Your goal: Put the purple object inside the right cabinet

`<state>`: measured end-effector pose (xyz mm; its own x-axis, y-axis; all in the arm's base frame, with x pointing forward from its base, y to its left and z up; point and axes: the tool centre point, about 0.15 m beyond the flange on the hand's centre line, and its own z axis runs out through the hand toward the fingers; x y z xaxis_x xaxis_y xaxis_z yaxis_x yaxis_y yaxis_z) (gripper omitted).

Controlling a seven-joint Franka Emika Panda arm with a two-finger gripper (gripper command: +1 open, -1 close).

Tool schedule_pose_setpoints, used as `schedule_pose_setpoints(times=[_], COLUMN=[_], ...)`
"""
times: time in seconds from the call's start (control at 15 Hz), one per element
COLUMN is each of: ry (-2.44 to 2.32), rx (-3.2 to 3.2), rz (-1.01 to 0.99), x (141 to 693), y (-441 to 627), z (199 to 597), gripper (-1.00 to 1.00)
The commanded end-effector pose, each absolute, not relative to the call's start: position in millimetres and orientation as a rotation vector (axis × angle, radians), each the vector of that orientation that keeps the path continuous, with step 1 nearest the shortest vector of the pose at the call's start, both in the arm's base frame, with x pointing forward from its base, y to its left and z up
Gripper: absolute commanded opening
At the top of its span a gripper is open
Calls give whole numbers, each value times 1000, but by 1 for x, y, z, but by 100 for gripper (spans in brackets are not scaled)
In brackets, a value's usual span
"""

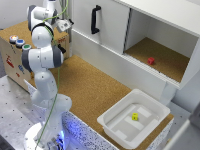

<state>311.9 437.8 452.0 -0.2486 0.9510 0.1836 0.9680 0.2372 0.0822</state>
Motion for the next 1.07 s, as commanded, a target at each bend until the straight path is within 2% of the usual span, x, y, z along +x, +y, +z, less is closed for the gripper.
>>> schedule_pose_setpoints(times=[0.0, 0.13, 0.2, 0.47, 1.0], ry=[-2507, -2529, -2527, -2578, -2538], rx=[-1822, -1819, -1812, -1788, -1862], rz=[-134, -122, -106, -51, -81], x=[336, 341, 343, 345, 345], y=[474, 479, 479, 478, 462], z=[443, 441, 441, 439, 444], gripper=[100, 100, -100, -100, -100])
